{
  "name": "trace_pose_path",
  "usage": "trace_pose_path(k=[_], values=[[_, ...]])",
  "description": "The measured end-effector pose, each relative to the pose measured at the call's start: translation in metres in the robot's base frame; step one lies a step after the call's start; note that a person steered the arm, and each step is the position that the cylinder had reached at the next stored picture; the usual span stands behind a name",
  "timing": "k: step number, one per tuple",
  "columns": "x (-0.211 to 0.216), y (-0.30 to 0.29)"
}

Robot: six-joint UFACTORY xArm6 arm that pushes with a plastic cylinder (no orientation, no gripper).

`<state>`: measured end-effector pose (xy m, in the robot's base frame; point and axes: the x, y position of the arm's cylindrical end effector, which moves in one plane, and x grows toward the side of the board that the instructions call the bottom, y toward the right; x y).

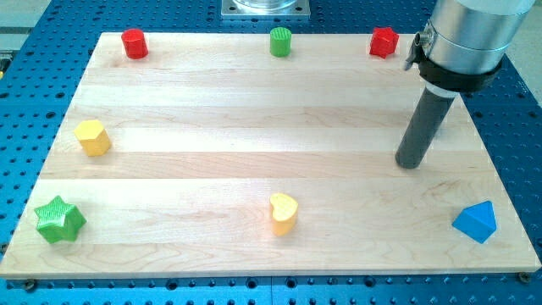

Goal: Place the hand at the right center of the board

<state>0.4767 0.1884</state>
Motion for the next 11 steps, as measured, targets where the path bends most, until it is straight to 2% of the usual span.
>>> trace_pose_path(k=[6,7,8,9,11], values=[[-0.002,0.002],[0.002,-0.034],[0.008,-0.119],[0.008,-0.127],[-0.01,0.004]])
